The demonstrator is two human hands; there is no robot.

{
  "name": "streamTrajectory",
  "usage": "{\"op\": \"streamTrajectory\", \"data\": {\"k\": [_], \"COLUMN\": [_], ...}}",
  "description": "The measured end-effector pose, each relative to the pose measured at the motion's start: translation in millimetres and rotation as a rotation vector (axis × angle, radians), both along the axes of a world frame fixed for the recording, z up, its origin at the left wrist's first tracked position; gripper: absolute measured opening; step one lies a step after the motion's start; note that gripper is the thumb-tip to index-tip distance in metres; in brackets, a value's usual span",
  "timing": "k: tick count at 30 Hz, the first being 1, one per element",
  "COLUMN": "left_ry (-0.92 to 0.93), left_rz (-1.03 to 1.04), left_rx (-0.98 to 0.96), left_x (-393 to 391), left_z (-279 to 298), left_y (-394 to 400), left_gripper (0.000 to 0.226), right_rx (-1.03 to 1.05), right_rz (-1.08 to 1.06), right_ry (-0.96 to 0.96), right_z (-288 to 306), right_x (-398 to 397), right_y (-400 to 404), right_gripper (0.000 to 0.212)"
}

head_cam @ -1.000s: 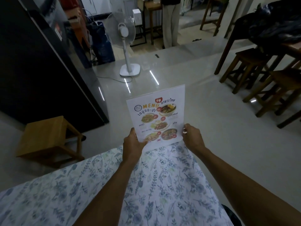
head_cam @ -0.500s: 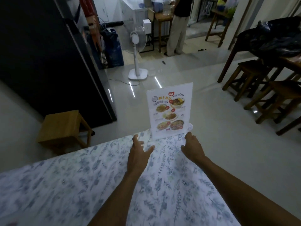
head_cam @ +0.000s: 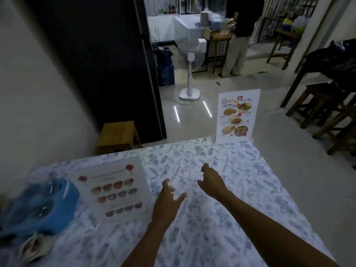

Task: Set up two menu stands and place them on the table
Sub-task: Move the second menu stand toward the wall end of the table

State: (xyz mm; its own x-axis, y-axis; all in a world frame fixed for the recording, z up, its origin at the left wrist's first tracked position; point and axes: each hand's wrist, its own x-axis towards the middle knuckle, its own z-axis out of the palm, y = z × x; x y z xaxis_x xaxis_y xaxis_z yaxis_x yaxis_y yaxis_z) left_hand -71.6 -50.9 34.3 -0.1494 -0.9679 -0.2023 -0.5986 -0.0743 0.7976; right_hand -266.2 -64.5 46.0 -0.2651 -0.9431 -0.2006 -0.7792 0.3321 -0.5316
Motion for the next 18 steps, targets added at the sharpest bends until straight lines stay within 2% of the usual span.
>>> {"op": "streamTrajectory", "data": {"k": [9, 14, 18], "left_ry": [-0.067, -0.060, -0.128], "left_rz": [0.135, 0.206, 0.298], "left_rx": [-0.034, -0.038, -0.034], "left_x": [148.6, 208.5, 234.8], "left_z": [14.6, 19.7, 22.4], "left_y": [46.8, 39.6, 27.9], "left_gripper": [0.089, 0.078, 0.067], "right_rx": [0.002, -0.003, 0.036], "right_rz": [0.076, 0.092, 0.093], "right_ry": [-0.023, -0.033, -0.067], "right_z": [11.2, 4.3, -5.0], "right_x": [110.8, 147.3, 162.0], "right_y": [48.5, 46.7, 32.9], "right_gripper": [0.047, 0.050, 0.058]}}
